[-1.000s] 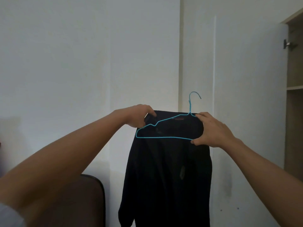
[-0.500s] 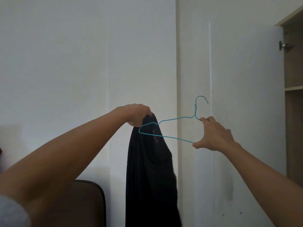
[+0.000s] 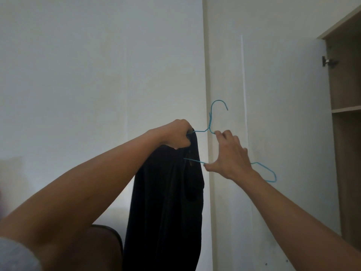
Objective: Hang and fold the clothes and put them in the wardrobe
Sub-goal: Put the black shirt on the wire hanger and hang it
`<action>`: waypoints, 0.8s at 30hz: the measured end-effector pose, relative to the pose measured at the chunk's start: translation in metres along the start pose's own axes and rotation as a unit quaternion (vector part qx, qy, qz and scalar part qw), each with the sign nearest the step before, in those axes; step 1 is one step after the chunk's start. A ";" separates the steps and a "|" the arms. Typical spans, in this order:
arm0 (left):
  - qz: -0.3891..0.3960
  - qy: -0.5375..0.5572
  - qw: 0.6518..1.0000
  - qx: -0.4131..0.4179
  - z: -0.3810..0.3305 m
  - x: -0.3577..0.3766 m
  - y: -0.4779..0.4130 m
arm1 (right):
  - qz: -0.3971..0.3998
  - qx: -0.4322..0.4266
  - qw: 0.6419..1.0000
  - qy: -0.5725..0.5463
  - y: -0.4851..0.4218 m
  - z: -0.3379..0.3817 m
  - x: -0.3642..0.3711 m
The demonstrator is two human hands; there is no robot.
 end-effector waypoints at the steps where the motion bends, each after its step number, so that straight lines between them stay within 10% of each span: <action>1: -0.022 0.026 0.999 0.012 -0.006 -0.007 0.000 | 0.000 -0.008 1.000 -0.014 0.000 0.007 0.003; 5: -0.043 0.005 0.997 0.059 -0.026 -0.013 0.003 | -0.003 -0.019 0.996 -0.092 -0.008 0.018 0.008; 11: -0.124 -0.399 0.908 0.030 -0.027 -0.020 0.026 | -0.009 -0.026 0.992 -0.125 -0.014 0.007 0.003; 16: -0.043 -0.234 0.971 0.017 -0.003 0.003 0.025 | -0.017 -0.047 0.989 -0.143 -0.016 0.003 0.001; 24: -0.158 -0.168 0.973 -0.007 0.000 -0.016 0.029 | -0.164 -0.025 0.981 -0.100 0.009 0.007 -0.011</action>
Point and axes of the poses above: each hand's wrist, its own y-axis away from the middle knuckle, its own x-axis out of the palm, z = x × y, the point moved 9 cm from there along -y, towards the middle knuckle, and after that the axes turned 10 degrees about z, right-handed, at the moved point
